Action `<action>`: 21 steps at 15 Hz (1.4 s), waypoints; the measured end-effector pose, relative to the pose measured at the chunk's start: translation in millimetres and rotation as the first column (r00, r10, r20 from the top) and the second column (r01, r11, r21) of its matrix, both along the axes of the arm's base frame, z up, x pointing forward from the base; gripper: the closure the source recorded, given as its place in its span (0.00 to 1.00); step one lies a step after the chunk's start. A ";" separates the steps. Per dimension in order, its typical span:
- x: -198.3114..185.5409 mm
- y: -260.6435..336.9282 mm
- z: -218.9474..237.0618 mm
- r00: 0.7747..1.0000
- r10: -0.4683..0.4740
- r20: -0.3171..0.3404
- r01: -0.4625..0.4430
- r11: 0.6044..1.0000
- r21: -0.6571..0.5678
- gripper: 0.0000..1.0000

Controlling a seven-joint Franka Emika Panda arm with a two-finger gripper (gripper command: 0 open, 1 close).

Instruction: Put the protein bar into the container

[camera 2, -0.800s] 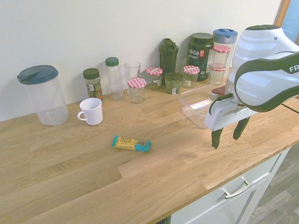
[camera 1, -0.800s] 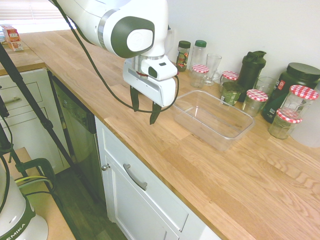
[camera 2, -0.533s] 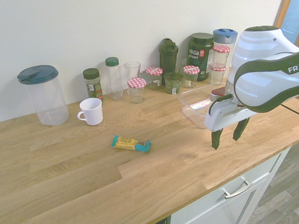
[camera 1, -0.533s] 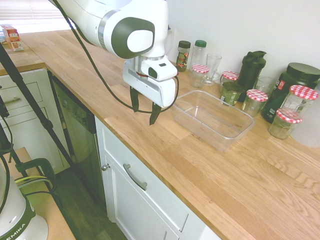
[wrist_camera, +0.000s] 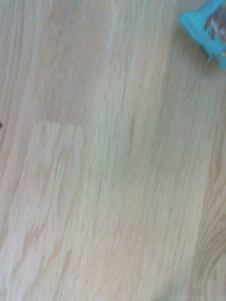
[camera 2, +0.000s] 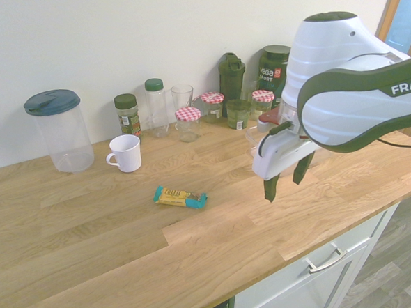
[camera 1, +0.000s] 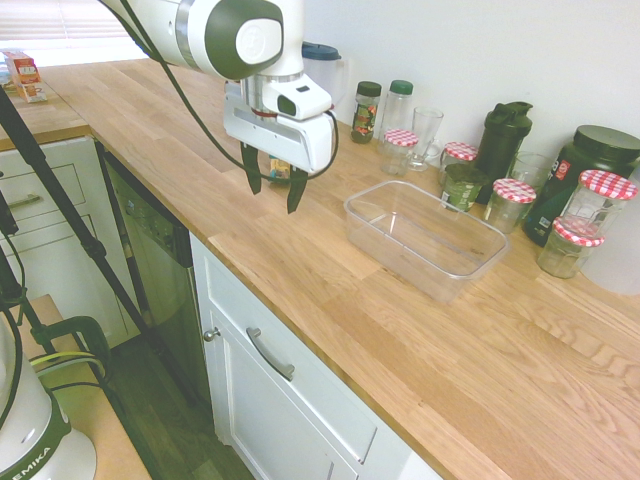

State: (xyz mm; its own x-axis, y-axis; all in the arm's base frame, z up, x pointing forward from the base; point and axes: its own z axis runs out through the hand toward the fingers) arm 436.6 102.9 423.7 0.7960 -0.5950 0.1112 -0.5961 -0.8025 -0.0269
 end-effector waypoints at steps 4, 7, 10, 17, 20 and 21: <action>14.4 49.8 25.9 0.995 0.091 0.033 -0.089 0.994 -0.063 0.00; 40.5 92.5 18.4 0.985 0.172 0.022 -0.168 0.979 -0.117 0.00; 68.5 129.0 13.2 0.971 0.239 -0.007 -0.237 0.963 -0.131 0.00; 125.6 159.6 -14.6 0.941 0.336 -0.038 -0.338 0.931 -0.139 0.00; 143.2 165.4 -31.4 0.935 0.352 -0.051 -0.356 0.924 -0.142 0.00; 148.5 166.5 -36.6 0.933 0.357 -0.056 -0.361 0.922 -0.141 0.00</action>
State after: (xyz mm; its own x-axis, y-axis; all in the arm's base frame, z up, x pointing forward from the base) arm 585.1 269.3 387.2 0.9572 -0.2476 0.1499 -0.2662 -0.9564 0.1201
